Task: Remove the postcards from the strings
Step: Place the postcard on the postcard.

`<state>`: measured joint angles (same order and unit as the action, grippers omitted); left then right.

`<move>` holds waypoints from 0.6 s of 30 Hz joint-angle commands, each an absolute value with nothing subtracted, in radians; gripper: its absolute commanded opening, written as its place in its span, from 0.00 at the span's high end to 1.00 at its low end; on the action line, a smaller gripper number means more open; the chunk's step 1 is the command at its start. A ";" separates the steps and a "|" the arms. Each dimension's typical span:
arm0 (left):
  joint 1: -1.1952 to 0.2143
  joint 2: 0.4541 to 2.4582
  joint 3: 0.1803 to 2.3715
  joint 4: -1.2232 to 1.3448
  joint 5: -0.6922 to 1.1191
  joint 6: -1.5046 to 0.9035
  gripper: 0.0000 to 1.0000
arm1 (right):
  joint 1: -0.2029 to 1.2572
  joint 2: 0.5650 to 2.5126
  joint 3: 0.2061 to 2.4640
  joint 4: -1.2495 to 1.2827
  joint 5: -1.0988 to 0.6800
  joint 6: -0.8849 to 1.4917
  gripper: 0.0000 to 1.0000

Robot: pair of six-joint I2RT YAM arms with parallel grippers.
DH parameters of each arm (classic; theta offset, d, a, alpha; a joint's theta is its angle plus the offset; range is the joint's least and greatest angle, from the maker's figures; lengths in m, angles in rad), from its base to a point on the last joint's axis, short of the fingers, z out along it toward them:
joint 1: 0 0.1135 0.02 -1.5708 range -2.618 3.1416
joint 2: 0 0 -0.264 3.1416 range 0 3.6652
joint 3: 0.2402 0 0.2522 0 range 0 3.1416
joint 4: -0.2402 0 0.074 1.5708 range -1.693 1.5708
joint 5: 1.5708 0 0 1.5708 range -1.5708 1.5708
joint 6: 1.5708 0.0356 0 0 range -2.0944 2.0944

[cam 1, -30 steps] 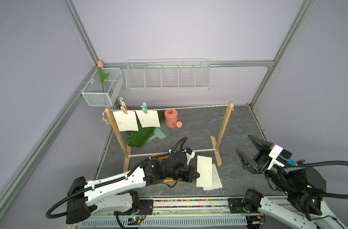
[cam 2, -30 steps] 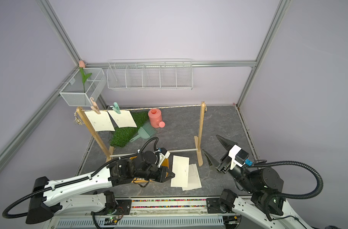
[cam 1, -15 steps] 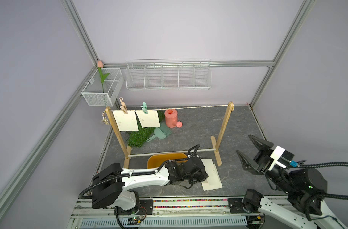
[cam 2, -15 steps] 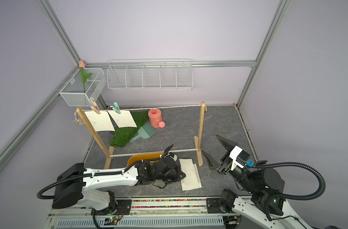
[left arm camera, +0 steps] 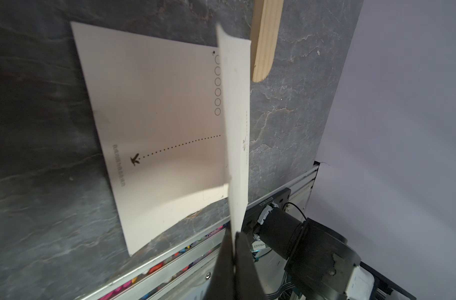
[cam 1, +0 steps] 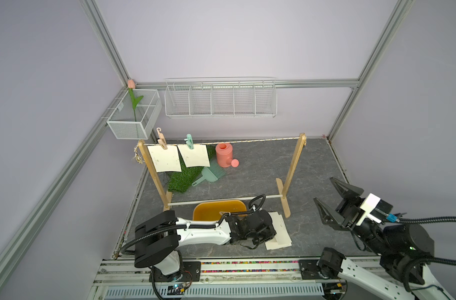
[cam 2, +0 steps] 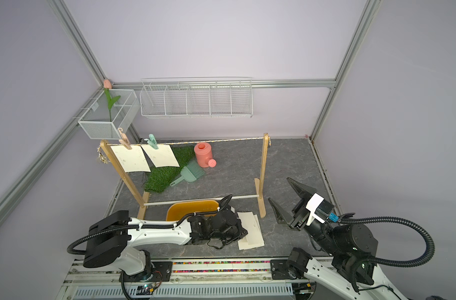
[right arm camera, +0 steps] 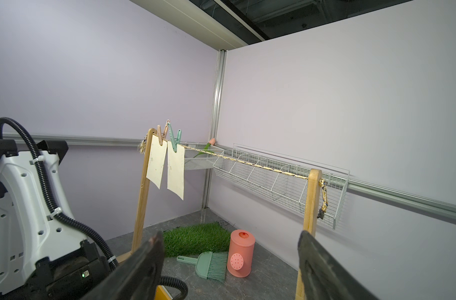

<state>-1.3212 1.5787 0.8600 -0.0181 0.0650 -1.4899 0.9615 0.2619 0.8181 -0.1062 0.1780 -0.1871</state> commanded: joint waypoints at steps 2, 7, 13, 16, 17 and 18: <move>-1.303 1.587 0.845 0.014 0.069 -1.524 1.00 | 0.957 0.265 0.824 -0.087 0.167 -0.190 0.19; -1.277 1.604 0.826 0.035 0.108 -1.505 1.00 | 0.958 0.265 0.822 -0.086 0.168 -0.189 0.19; -1.243 1.612 0.843 -0.017 0.153 -1.441 1.00 | 0.957 0.274 0.822 -0.088 0.166 -0.189 0.19; -1.226 1.608 0.862 -0.070 0.170 -1.400 1.00 | 0.957 0.275 0.822 -0.088 0.163 -0.189 0.19; -1.223 1.605 0.867 -0.085 0.173 -1.389 1.00 | 0.958 0.275 0.822 -0.087 0.164 -0.188 0.19; -1.218 1.601 0.873 -0.106 0.177 -1.379 1.00 | 0.958 0.276 0.821 -0.089 0.163 -0.188 0.19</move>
<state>-1.2297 1.6035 0.8410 -0.0391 0.1570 -1.4204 0.9615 0.2668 0.8181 -0.1066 0.1707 -0.1871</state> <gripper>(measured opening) 0.046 0.814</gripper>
